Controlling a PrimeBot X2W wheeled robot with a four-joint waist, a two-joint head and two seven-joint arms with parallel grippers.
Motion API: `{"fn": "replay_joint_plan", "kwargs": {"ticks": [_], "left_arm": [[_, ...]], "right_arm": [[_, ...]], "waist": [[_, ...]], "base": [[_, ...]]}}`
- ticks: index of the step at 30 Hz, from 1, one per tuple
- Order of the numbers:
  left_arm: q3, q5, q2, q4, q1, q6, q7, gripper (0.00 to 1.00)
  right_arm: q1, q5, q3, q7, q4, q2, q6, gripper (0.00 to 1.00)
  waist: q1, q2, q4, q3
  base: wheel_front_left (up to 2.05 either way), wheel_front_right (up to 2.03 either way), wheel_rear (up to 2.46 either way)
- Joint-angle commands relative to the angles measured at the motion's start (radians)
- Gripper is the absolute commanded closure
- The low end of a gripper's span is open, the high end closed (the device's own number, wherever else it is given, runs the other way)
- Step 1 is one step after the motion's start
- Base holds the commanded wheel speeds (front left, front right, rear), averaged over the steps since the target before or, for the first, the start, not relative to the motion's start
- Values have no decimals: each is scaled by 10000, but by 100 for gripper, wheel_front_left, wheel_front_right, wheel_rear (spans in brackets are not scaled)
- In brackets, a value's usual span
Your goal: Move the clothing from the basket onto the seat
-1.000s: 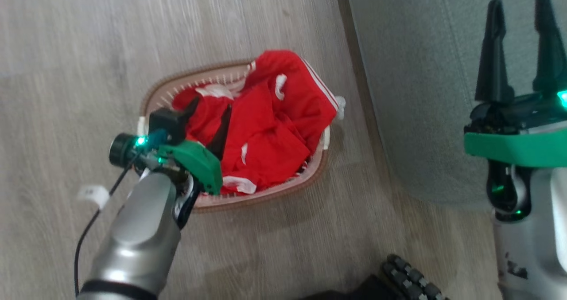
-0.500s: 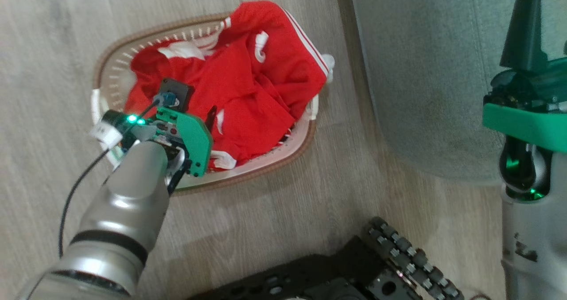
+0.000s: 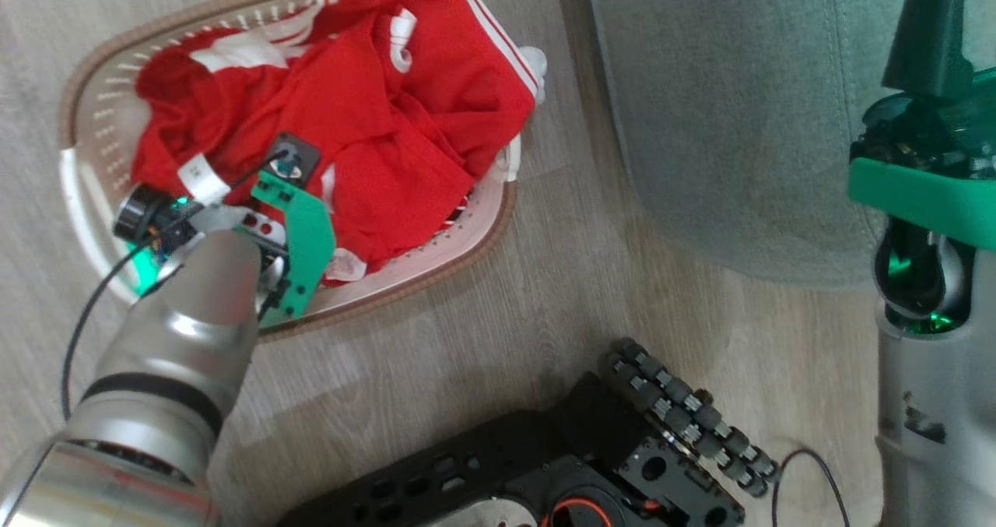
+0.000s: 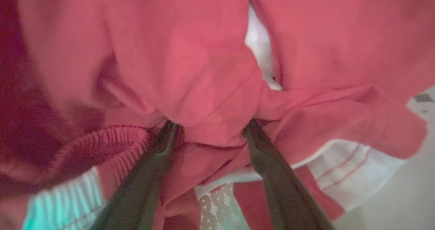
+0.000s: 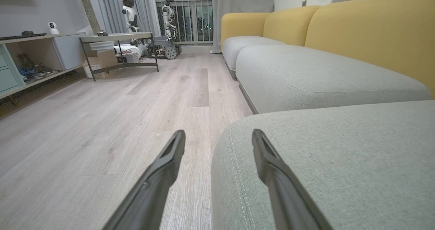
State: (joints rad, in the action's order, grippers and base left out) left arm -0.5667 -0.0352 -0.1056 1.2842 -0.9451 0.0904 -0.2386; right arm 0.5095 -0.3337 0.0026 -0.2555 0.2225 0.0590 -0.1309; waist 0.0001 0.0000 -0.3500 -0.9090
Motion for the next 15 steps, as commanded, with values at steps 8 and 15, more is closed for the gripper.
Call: {"fn": "replay_joint_plan", "kwargs": {"ticks": [8, 15], "left_arm": [[12, -69, -392, 3, 46, 66, -480, 0], [-99, -255, -346, 24, 29, 232, -549, 100]], "right_arm": [[-26, -271, 180, -63, 377, -85, 2, 0], [60, -276, 183, -63, 306, -86, 2, 0]], "waist": [[-1, 0, -264, -361], [-1, 0, -194, -342]], "base": [[0, 0, 0], [0, 0, 0]]}}
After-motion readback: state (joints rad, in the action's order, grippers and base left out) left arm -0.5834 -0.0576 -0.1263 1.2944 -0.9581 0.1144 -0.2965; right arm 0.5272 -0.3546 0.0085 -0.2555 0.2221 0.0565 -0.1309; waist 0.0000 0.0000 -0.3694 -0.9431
